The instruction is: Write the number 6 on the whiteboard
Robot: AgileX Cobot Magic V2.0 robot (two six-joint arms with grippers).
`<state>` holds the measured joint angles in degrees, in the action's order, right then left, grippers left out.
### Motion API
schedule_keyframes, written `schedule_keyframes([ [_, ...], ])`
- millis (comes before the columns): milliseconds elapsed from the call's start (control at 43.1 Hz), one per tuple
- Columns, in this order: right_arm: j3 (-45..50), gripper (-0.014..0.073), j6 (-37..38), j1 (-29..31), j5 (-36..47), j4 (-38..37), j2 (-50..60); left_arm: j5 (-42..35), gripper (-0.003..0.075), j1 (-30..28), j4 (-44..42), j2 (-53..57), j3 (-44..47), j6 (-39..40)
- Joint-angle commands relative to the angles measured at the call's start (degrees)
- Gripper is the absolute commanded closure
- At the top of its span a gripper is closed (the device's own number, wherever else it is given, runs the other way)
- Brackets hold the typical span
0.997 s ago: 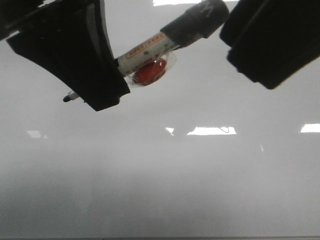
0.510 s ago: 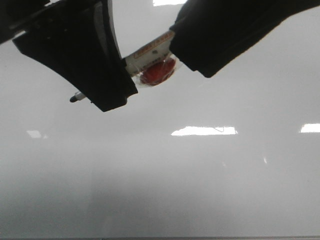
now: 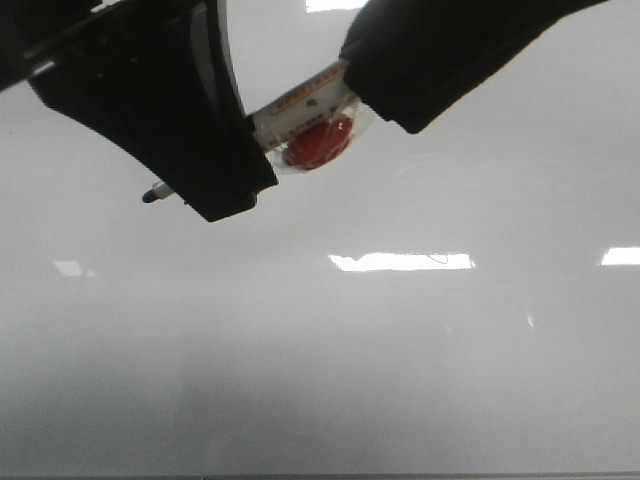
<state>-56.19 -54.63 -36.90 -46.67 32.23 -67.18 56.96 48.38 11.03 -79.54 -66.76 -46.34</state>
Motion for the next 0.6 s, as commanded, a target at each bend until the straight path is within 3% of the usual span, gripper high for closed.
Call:
schedule_keyframes([
  [0, -1.97, 0.0631, 0.42, -0.14, 2.58, 2.1, 0.98, -2.84, 0.0538, 0.44, 1.49, 1.64, -1.9, 1.98],
  [93, -1.97, 0.0653, 0.42, -0.14, 2.58, 2.1, 0.98, -2.71, 0.037, 0.44, 0.63, 1.96, -2.55, 3.19],
  [162, -1.97, 0.0652, 0.86, 0.04, 2.58, 1.8, 1.16, -2.61, 0.0308, 0.44, -1.77, 2.95, -3.09, 6.03],
  [371, -3.04, 0.0652, 8.3, 5.06, -0.83, -4.23, 3.51, -1.77, 0.0302, -4.62, -5.05, 9.28, -2.65, 12.99],
  [579, -8.8, 0.0652, 25.11, 16.24, -9.1, -11.33, 6.87, -2.43, 0.0302, -16.61, -4.69, 16.65, 0.95, 19.63],
])
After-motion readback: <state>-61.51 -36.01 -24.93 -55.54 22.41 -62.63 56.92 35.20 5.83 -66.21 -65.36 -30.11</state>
